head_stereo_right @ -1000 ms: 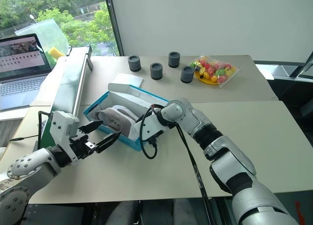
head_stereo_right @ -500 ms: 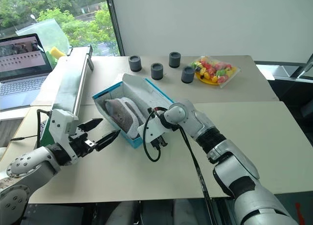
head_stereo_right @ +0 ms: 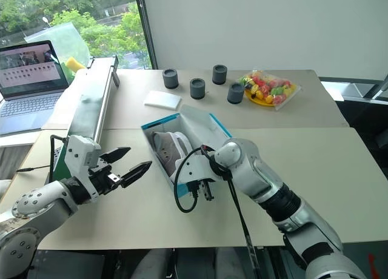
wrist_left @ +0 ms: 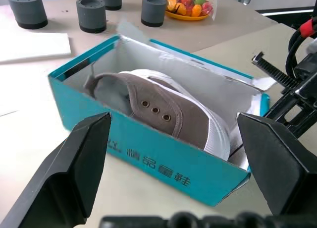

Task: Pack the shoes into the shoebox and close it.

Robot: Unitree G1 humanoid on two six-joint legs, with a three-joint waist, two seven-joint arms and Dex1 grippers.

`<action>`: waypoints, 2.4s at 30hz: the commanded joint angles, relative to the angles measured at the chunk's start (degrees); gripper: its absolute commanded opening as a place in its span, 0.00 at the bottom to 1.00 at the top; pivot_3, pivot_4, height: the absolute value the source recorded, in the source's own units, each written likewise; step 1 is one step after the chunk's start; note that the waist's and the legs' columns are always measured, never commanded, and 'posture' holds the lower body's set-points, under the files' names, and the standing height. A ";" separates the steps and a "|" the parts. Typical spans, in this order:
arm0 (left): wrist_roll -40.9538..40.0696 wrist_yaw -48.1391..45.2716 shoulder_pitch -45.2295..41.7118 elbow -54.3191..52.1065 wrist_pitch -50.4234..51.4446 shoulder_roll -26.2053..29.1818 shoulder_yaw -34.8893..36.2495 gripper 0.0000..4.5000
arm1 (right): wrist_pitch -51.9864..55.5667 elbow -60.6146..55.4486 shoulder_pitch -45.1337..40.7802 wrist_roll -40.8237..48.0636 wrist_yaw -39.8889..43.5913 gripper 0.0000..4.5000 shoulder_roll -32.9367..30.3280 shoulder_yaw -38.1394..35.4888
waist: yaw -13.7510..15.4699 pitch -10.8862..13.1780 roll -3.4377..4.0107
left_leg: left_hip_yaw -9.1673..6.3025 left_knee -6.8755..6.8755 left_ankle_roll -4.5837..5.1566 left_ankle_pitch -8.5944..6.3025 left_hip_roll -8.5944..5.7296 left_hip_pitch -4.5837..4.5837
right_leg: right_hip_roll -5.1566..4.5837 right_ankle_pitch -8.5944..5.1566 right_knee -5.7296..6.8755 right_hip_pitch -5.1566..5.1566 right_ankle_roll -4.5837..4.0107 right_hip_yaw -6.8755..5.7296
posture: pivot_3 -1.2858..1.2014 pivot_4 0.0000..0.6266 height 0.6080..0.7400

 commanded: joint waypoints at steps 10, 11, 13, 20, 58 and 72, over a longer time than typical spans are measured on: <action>-0.14 -2.33 -0.80 -0.31 -1.08 0.87 0.28 0.96 | 23.84 -7.42 0.90 6.21 -15.34 0.01 2.00 -0.29 | 0.40 -0.04 -0.06 | 0.10 0.03 0.00 0.00 -0.07 -0.01 | -0.04 -0.01 -0.08 0.11 0.00 -0.13 | 0.52 0.24 1.00; -0.13 -2.61 -0.97 -0.16 -1.07 1.00 0.20 0.96 | 23.80 -7.69 1.08 6.96 -16.12 0.07 1.74 -0.58 | 0.39 -0.04 -0.06 | 0.13 0.02 0.00 0.00 -0.06 -0.01 | -0.03 -0.01 -0.08 0.10 0.00 -0.13 | 0.52 0.24 1.00; -0.09 -2.95 -1.29 0.11 -1.04 1.13 0.12 0.96 | 23.37 -8.24 1.21 8.68 -17.27 0.20 0.78 -0.73 | 0.38 -0.04 -0.06 | 0.15 0.02 0.00 0.00 -0.06 -0.02 | -0.03 -0.02 -0.08 0.10 0.01 -0.14 | 0.52 0.24 1.00; 0.47 -3.67 -2.83 1.54 -1.05 1.15 -0.63 0.96 | 21.26 -8.11 -0.16 13.45 -19.56 0.56 -2.86 -0.46 | 0.02 -0.04 -0.06 | 0.21 0.03 0.00 0.00 -0.03 -0.03 | 0.01 -0.02 -0.07 0.07 0.01 -0.13 | 0.52 0.24 1.00; 2.20 -8.03 -6.43 5.38 -1.23 1.92 -2.87 0.96 | 13.93 3.68 29.37 23.42 -63.88 0.00 11.27 -29.77 | -0.17 -0.19 -0.33 | 0.33 0.10 0.05 -0.02 0.06 0.62 | 0.06 -0.32 -0.22 0.92 0.45 -0.05 | 0.52 0.24 1.00; 1.90 -10.39 -8.79 6.99 -0.55 3.77 -2.98 0.96 | -9.21 15.41 23.62 56.77 -74.83 0.00 38.82 -61.35 | -0.66 -0.04 -0.06 | 0.19 -0.17 0.08 -0.13 0.07 0.55 | -0.04 -0.23 -0.30 0.83 0.17 -0.01 | 0.52 0.24 1.00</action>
